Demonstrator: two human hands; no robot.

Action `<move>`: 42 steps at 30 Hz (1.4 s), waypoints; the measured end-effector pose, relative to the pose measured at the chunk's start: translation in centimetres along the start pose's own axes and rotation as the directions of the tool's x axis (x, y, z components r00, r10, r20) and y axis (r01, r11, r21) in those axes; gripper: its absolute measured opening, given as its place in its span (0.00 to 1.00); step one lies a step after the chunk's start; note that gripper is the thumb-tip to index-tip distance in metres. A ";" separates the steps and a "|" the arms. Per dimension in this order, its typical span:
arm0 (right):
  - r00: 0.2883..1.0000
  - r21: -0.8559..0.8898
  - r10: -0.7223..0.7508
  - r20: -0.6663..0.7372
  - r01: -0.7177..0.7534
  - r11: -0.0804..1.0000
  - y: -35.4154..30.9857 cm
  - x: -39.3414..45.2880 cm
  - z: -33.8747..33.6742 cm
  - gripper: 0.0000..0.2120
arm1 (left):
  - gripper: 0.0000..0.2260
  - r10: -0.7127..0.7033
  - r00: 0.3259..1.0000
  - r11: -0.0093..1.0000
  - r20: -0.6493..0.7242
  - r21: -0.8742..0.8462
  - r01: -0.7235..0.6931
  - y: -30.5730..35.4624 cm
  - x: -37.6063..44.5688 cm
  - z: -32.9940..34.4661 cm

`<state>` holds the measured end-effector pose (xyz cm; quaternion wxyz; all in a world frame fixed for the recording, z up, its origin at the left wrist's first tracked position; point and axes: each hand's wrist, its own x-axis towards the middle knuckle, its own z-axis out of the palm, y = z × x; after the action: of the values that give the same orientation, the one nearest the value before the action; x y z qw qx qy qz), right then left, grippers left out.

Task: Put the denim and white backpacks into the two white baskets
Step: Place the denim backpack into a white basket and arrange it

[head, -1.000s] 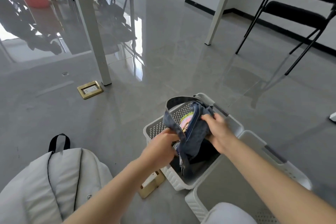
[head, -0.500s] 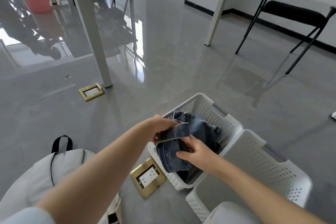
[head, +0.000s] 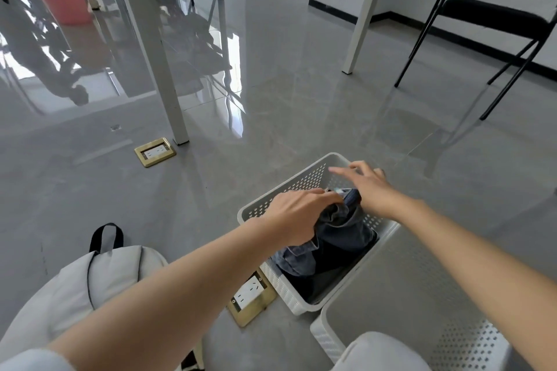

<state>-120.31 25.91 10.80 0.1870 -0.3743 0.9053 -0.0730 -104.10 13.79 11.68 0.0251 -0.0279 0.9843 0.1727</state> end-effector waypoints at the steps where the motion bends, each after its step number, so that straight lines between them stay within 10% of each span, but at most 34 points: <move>1: 0.998 -0.111 -0.018 0.053 0.023 0.994 0.5 0.2 0.0 0.44 | 0.35 0.027 1.000 0.999 -0.009 0.042 -0.027 -0.1 -0.1 0.0; 7: 0.998 -0.143 -0.061 0.016 0.063 0.988 3.5 -0.4 -0.1 0.04 | 0.30 -0.151 0.967 0.987 -0.206 -0.082 0.136 -1.9 0.4 -2.6; 14: 0.998 0.257 -0.046 0.033 0.036 0.966 3.9 -2.1 0.0 0.15 | 0.26 -0.366 0.803 0.867 -0.470 -0.486 0.111 -1.0 3.6 -5.4; 20: 0.968 -0.192 0.034 0.250 0.015 0.981 4.5 -4.0 2.5 0.10 | 0.21 -0.561 0.689 0.605 -0.459 -0.795 -0.036 -1.6 5.0 -7.6; 25: 0.968 -0.059 0.008 0.249 0.007 0.998 4.2 -4.4 4.6 0.13 | 0.20 -0.705 0.636 0.306 -0.314 -0.944 -0.126 -3.0 5.1 -9.0; 29: 0.975 0.106 -0.017 0.222 -0.007 0.994 3.3 -3.4 4.6 0.11 | 0.18 -0.683 0.652 0.368 -0.329 -0.926 -0.082 -3.8 4.9 -8.6; 34: 0.979 0.342 0.039 -0.201 0.033 0.939 2.0 -3.2 2.1 0.04 | 0.20 -0.584 0.749 0.519 -0.313 -0.854 0.047 -3.3 4.8 -6.0; 39: 0.972 -0.219 0.053 0.229 -0.002 0.976 1.6 -3.3 0.9 0.10 | 0.23 -0.623 0.764 0.521 -0.170 -0.818 0.243 -2.9 5.8 -4.9; 42: 0.998 0.282 -0.012 0.067 -0.008 0.959 -0.4 -2.6 0.3 0.14 | 0.28 -0.569 0.822 0.533 -0.019 -0.769 0.352 -3.0 6.4 -7.7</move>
<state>-118.23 27.42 11.38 0.2689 -0.3470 0.8784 -0.1887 -110.58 8.07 17.58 -0.0764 -0.3196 0.7779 0.5356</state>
